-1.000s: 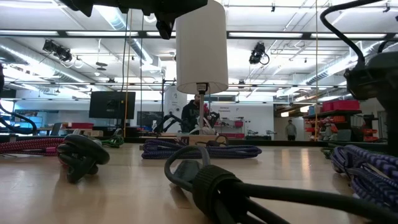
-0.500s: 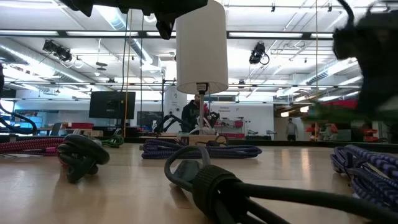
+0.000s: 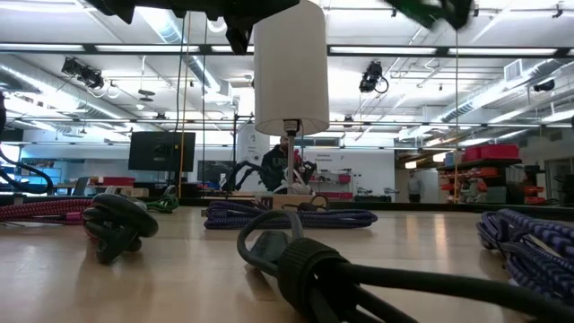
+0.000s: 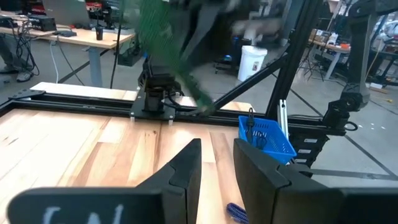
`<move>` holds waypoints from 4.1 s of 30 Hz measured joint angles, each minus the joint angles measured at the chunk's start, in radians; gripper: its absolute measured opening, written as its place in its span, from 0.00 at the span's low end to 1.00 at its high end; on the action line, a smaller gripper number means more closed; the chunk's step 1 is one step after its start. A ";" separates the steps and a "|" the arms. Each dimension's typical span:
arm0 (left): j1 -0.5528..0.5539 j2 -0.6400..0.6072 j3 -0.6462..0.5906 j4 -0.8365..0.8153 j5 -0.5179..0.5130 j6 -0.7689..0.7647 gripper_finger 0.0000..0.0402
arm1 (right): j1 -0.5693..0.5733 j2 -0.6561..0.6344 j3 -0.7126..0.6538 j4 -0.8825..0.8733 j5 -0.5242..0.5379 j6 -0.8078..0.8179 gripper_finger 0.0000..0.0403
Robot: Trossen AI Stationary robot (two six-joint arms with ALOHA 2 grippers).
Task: Pick & Place USB Port
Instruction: Put the black and green charger cable into the orange bin
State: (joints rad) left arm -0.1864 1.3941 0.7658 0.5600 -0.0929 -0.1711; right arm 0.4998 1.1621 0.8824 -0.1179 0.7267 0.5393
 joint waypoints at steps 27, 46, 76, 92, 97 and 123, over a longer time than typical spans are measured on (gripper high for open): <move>0.000 0.000 0.000 0.103 0.019 0.002 0.25 | -0.182 0.224 0.000 0.460 -0.325 -0.364 0.00; 0.000 0.000 -0.001 0.141 0.018 0.030 0.01 | -0.224 0.266 0.000 0.494 -0.414 -0.364 0.03; -0.010 0.000 0.000 0.077 -0.017 0.058 0.01 | -0.221 0.266 0.000 0.531 -0.409 -0.398 0.00; -0.075 0.000 0.000 0.051 -0.031 0.074 0.24 | -0.221 0.258 0.000 0.538 -0.405 -0.410 0.00; -0.078 0.000 0.000 0.022 -0.132 0.088 0.34 | -0.208 0.246 0.000 0.531 -0.421 -0.410 0.00; -0.038 0.000 0.000 0.138 -0.139 0.085 0.40 | -0.183 0.219 0.001 0.507 -0.429 -0.417 0.00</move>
State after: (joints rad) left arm -0.2248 1.3941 0.7660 0.6979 -0.2319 -0.0864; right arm 0.3172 1.3811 0.8829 0.3893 0.2977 0.1224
